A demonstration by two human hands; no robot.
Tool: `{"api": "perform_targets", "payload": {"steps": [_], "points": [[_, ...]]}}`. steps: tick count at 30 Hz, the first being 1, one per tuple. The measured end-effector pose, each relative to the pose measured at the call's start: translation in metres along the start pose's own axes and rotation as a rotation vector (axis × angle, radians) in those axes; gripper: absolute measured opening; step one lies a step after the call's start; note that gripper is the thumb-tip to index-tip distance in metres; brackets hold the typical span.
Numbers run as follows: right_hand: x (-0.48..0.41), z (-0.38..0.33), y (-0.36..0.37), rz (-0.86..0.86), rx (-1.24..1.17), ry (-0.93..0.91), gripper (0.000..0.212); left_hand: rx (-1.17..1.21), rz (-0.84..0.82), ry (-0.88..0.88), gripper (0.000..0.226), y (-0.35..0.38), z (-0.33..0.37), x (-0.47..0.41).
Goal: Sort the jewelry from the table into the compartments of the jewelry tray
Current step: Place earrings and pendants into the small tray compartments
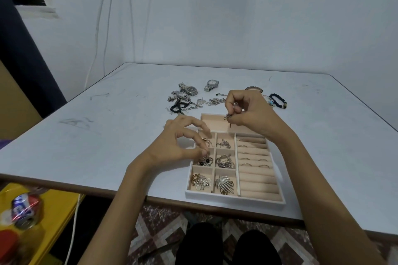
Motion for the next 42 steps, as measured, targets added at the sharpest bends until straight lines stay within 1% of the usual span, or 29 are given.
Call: {"api": "perform_targets", "payload": {"steps": [5,7,9,11,12,13,15,18,20,24,29,33,37,42], "points": [[0.002,0.001,0.004,-0.050,0.005,0.026,0.035,-0.066,0.012,-0.039,0.023,-0.002,-0.007,-0.002],[0.003,0.002,0.007,-0.080,0.005,0.039,0.035,-0.009,0.089,-0.065,0.027,-0.009,-0.012,-0.004],[0.004,0.003,0.011,-0.121,0.002,0.048,0.036,0.027,0.204,-0.088,0.028,-0.020,-0.021,-0.004],[0.005,0.004,0.017,-0.165,0.000,0.059,0.035,-0.038,0.289,-0.104,0.027,-0.030,-0.031,-0.002],[0.006,0.004,0.020,-0.189,-0.004,0.069,0.032,-0.087,0.302,-0.118,0.030,-0.032,-0.035,-0.002],[0.007,0.005,0.023,-0.215,-0.010,0.078,0.029,-0.132,0.292,-0.135,0.034,-0.033,-0.040,-0.001],[0.010,0.005,0.028,-0.266,-0.026,0.093,0.022,-0.217,0.216,-0.147,0.041,-0.028,-0.046,-0.002],[0.012,0.004,0.031,-0.301,-0.045,0.097,0.016,-0.330,0.120,-0.144,0.044,-0.020,-0.053,-0.004],[0.012,0.004,0.030,-0.298,-0.055,0.091,0.014,-0.340,0.120,-0.148,0.042,-0.021,-0.056,-0.004],[0.010,0.005,0.030,-0.277,-0.083,0.104,0.015,-0.345,0.152,-0.138,0.029,-0.022,-0.054,-0.005],[0.009,0.006,0.028,-0.252,-0.105,0.098,0.014,-0.353,0.150,-0.134,0.027,-0.022,-0.053,-0.005],[0.008,0.000,0.025,-0.238,0.011,0.028,0.012,-0.358,0.134,-0.142,0.027,-0.021,-0.054,-0.004],[0.010,0.003,0.021,-0.249,0.066,0.041,0.011,-0.361,0.117,-0.151,0.028,-0.019,-0.052,-0.004],[0.014,0.005,0.023,-0.337,0.135,0.057,0.010,-0.378,0.108,-0.171,0.028,-0.019,-0.050,-0.003]]}}
Point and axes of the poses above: each hand's wrist, its own x-axis away from the middle knuckle, its own y-axis out of the palm, z = x × y, the point moved 9 cm from there along -x, towards the middle knuckle, and after that the axes turned 6 degrees about x, right-handed, at the moved point
